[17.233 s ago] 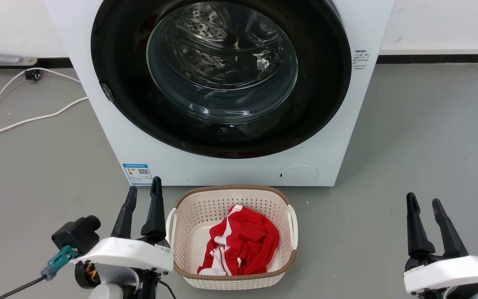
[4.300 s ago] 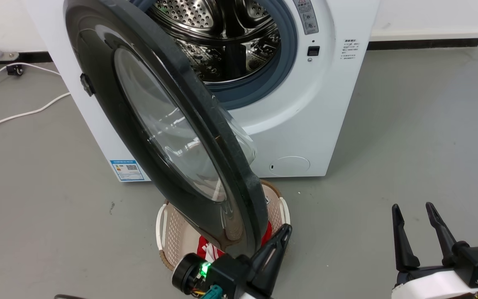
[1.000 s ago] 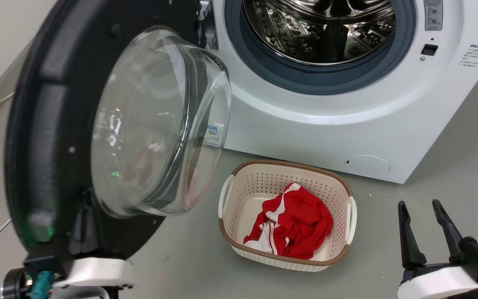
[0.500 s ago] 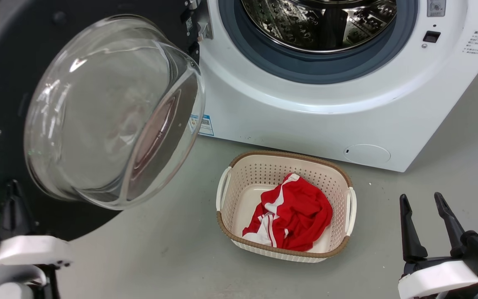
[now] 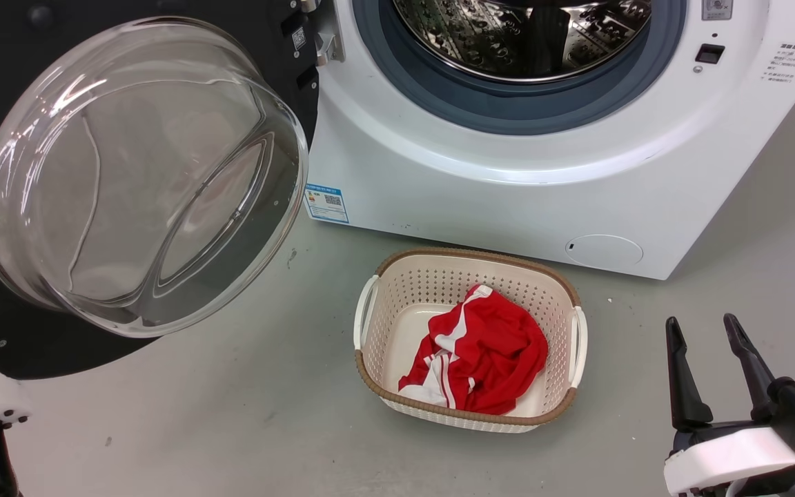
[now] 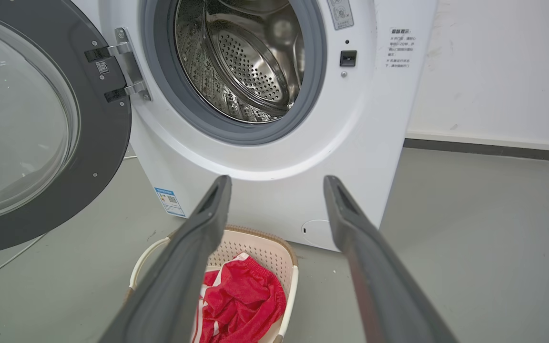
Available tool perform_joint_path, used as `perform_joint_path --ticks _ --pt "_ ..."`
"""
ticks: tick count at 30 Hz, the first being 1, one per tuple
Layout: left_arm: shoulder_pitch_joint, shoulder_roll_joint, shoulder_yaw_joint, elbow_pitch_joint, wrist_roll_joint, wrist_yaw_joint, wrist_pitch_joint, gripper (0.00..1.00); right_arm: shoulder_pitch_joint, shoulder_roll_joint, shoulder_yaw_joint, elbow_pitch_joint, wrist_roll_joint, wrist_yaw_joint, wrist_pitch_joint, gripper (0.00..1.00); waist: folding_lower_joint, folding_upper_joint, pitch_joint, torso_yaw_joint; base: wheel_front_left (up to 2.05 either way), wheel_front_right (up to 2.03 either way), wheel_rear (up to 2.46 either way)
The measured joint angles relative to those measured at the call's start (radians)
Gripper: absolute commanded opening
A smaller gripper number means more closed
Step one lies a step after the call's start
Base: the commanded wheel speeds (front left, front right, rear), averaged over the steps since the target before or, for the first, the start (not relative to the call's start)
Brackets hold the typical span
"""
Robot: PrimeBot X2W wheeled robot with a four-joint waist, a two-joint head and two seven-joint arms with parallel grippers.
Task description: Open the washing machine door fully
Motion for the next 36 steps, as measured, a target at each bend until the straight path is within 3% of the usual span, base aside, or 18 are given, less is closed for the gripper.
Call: perform_joint_path --ticks 7,12,16,24,33,35,36 --pt "0.007 -0.016 0.035 -0.006 0.029 -0.007 0.000 0.00 0.000 0.000 0.004 0.007 0.000 0.000 0.000 1.00 0.0000 0.0000 -0.017 -0.013 0.00 0.00 0.00" --pt "0.086 -0.073 0.053 -0.074 0.072 0.003 0.000 0.00 0.001 0.000 0.010 0.017 0.003 0.000 -0.003 1.00 0.0000 0.0000 -0.035 -0.029 0.00 0.00 0.00" --pt "0.189 -0.169 0.041 -0.192 0.134 0.005 0.000 0.00 0.003 0.002 0.013 0.032 0.008 0.000 -0.012 1.00 0.0000 0.0000 -0.063 -0.047 0.00 0.00 0.00" --pt "0.252 -0.269 -0.083 -0.288 0.251 -0.050 0.000 0.00 0.004 0.003 0.020 0.047 0.012 0.000 -0.021 1.00 0.0000 0.0000 -0.090 -0.081 0.00 0.00 0.00" --pt "0.187 -0.348 -0.255 -0.263 0.363 -0.124 0.000 0.00 0.003 0.003 0.019 0.058 0.009 0.000 -0.028 1.00 0.0000 0.0000 -0.114 -0.134 0.00 0.00 0.00" --pt "0.165 -0.360 -0.266 -0.256 0.372 -0.132 0.000 0.42 0.003 0.003 0.017 0.058 0.006 0.000 -0.028 1.00 0.0000 0.0000 -0.119 -0.147 0.00 0.00 0.00" --pt "0.157 -0.365 -0.271 -0.251 0.379 -0.132 0.000 0.74 0.002 0.003 0.017 0.058 0.004 0.000 -0.028 1.00 0.0000 0.0000 -0.121 -0.153 0.00 0.00 0.00"
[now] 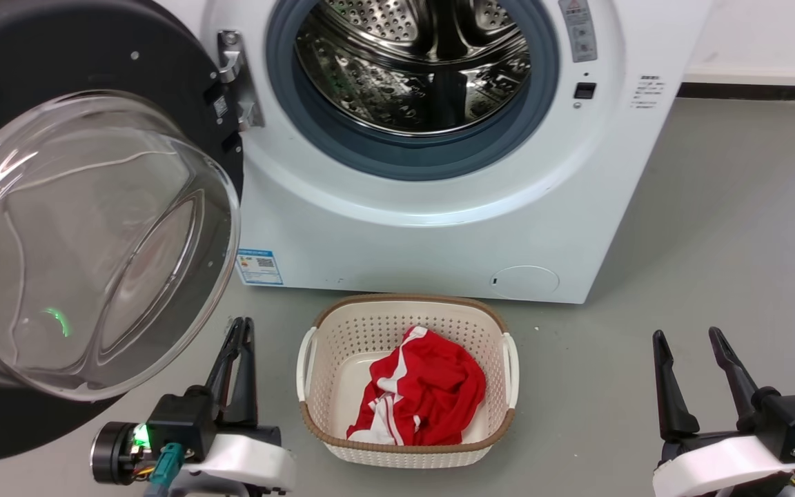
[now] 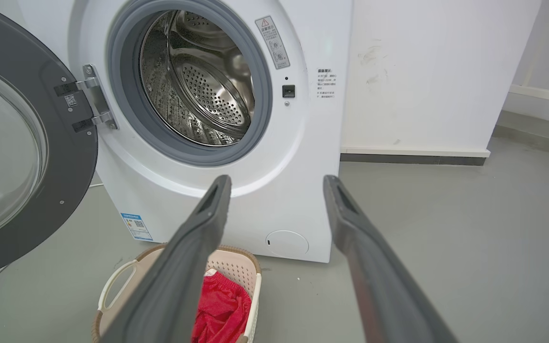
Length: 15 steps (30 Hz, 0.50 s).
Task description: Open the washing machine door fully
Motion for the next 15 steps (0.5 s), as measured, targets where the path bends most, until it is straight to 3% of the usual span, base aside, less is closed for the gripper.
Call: perform_joint_path --ticks 1,15 --pt "-0.006 -0.006 -0.003 0.004 0.005 0.000 0.000 1.00 0.000 0.000 0.000 0.000 -0.002 0.000 0.000 1.00 0.0000 0.0000 -0.003 -0.006 0.00 0.00 0.00" --pt "-0.015 -0.039 -0.011 0.019 0.053 0.026 0.000 1.00 0.028 0.000 -0.008 -0.009 -0.009 0.000 0.003 1.00 0.0000 0.0000 -0.037 -0.046 0.00 0.00 0.00"
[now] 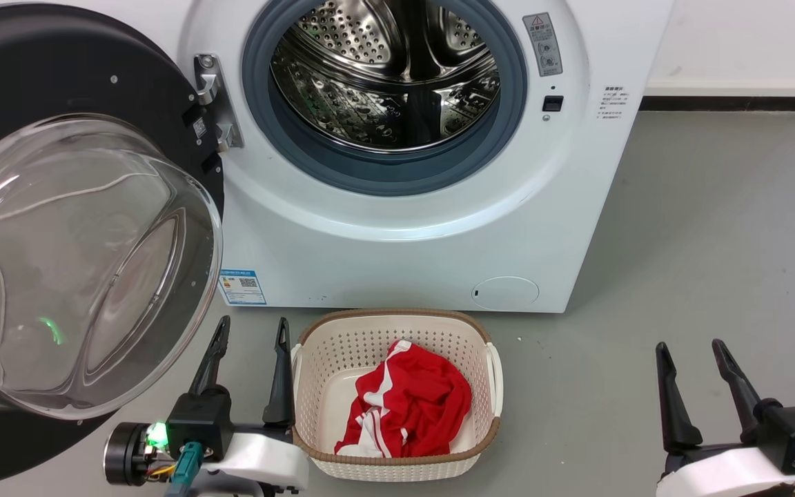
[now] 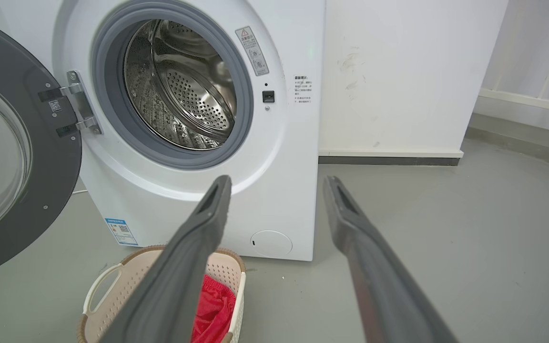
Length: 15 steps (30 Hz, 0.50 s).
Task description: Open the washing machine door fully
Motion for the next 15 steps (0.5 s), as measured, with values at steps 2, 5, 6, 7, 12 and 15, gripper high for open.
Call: perform_joint_path --ticks 2,5,6,7,12,15 --pt "0.007 -0.001 0.004 -0.001 0.001 0.000 0.000 1.00 0.007 0.000 0.002 -0.001 -0.002 0.000 0.001 1.00 0.0000 0.0000 0.000 -0.004 0.00 0.00 0.00" --pt "0.009 -0.003 0.008 -0.002 0.005 0.001 0.000 1.00 0.009 0.000 0.002 -0.002 -0.001 0.000 0.001 1.00 0.0000 0.0000 0.001 -0.010 0.00 0.00 0.00" --pt "0.010 -0.005 0.009 -0.002 0.007 0.001 0.000 1.00 0.009 0.000 0.004 -0.002 0.000 0.000 0.001 1.00 0.0000 0.0000 0.000 -0.011 0.00 0.00 0.00" --pt "0.011 -0.006 0.010 -0.002 0.008 0.002 0.000 1.00 0.009 0.000 0.004 -0.002 0.002 0.000 0.001 1.00 0.0000 0.0000 0.001 -0.013 0.00 0.00 0.00" --pt "0.014 -0.011 0.012 -0.002 0.010 0.001 0.000 1.00 0.011 0.000 0.004 -0.003 0.004 0.000 0.001 1.00 0.0000 0.0000 0.001 -0.015 0.00 0.00 0.00" --pt "0.014 -0.015 0.011 -0.001 0.010 0.000 0.000 1.00 0.011 0.000 0.005 -0.003 0.004 0.000 0.001 1.00 0.0000 0.0000 0.002 -0.018 0.00 0.00 0.00"
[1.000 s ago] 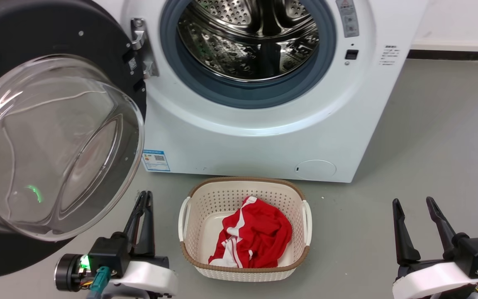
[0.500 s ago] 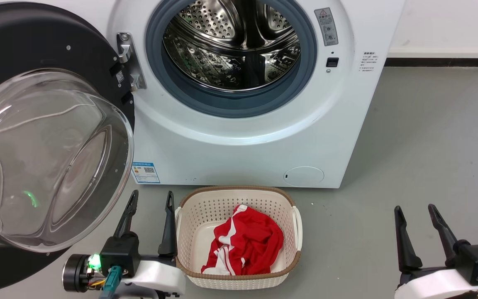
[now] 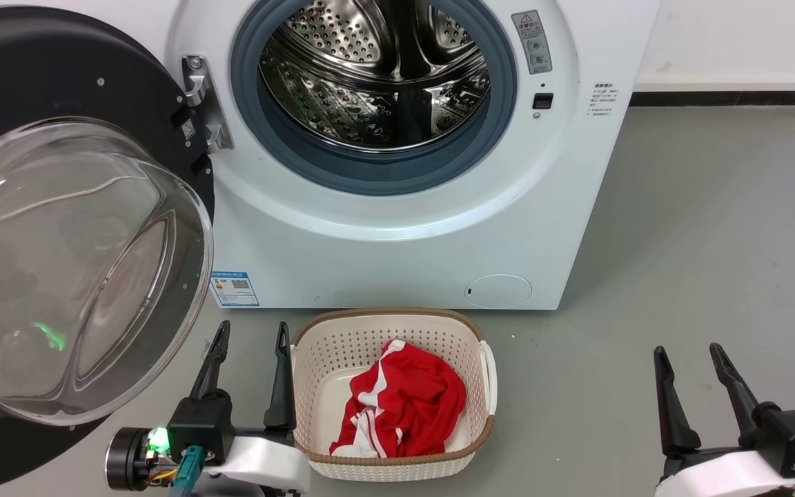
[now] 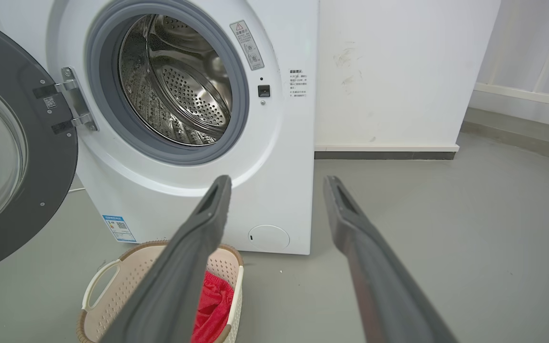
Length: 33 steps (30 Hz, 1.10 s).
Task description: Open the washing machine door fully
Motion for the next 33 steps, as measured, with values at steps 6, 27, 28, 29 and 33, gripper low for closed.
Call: perform_joint_path --ticks 6,27,28,29,33 --pt "0.000 -0.006 0.002 0.000 0.000 -0.008 0.000 1.00 -0.001 0.000 0.004 0.002 0.000 0.000 -0.002 1.00 0.0000 0.0000 0.002 -0.002 0.00 0.00 0.00" --pt "0.034 -0.010 0.020 0.042 -0.150 -0.029 0.035 0.00 0.006 -0.001 0.010 0.053 0.155 0.000 0.016 0.00 0.0000 0.0000 0.004 -0.003 0.00 0.00 0.00" --pt "0.033 -0.010 0.023 0.044 -0.171 -0.033 0.040 0.00 0.005 -0.001 0.010 0.056 0.177 0.000 0.023 0.00 0.0000 0.0000 0.004 -0.003 0.00 0.00 0.00" --pt "0.033 -0.009 0.025 0.047 -0.191 -0.036 0.042 0.00 0.003 -0.002 0.010 0.058 0.196 0.000 0.025 0.00 0.0000 0.0000 0.004 -0.003 0.00 0.00 0.00" --pt "0.029 -0.009 0.034 0.055 -0.270 -0.046 0.060 0.00 -0.005 -0.004 0.010 0.065 0.276 0.000 0.040 0.00 0.0000 0.0000 0.004 -0.004 0.00 0.00 0.00"
